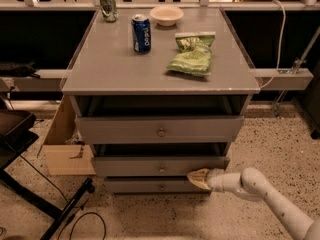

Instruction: Close middle drawer

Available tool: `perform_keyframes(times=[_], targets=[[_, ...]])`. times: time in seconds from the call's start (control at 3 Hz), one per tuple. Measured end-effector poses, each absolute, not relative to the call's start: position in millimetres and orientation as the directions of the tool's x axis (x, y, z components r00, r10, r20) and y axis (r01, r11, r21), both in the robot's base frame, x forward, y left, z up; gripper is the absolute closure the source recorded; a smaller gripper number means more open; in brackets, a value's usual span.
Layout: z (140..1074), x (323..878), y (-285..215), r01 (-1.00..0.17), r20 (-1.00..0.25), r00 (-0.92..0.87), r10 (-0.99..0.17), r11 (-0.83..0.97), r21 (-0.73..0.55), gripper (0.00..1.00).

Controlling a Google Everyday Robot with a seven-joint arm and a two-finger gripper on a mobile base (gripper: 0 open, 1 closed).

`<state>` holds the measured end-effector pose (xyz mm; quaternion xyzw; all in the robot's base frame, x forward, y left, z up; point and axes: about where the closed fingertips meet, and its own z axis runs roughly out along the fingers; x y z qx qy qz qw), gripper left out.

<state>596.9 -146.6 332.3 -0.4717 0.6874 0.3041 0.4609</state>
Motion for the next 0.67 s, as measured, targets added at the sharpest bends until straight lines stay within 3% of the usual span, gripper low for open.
perform_keyframes(times=[0.33,0.67], targets=[[332.3,596.9,-146.5,-0.929,-0.921,-0.130,-0.368,0.370,-0.017,0.11],[332.3,596.9,-146.5,-0.929,-0.921,-0.130,-0.368,0.370,-0.017,0.00]])
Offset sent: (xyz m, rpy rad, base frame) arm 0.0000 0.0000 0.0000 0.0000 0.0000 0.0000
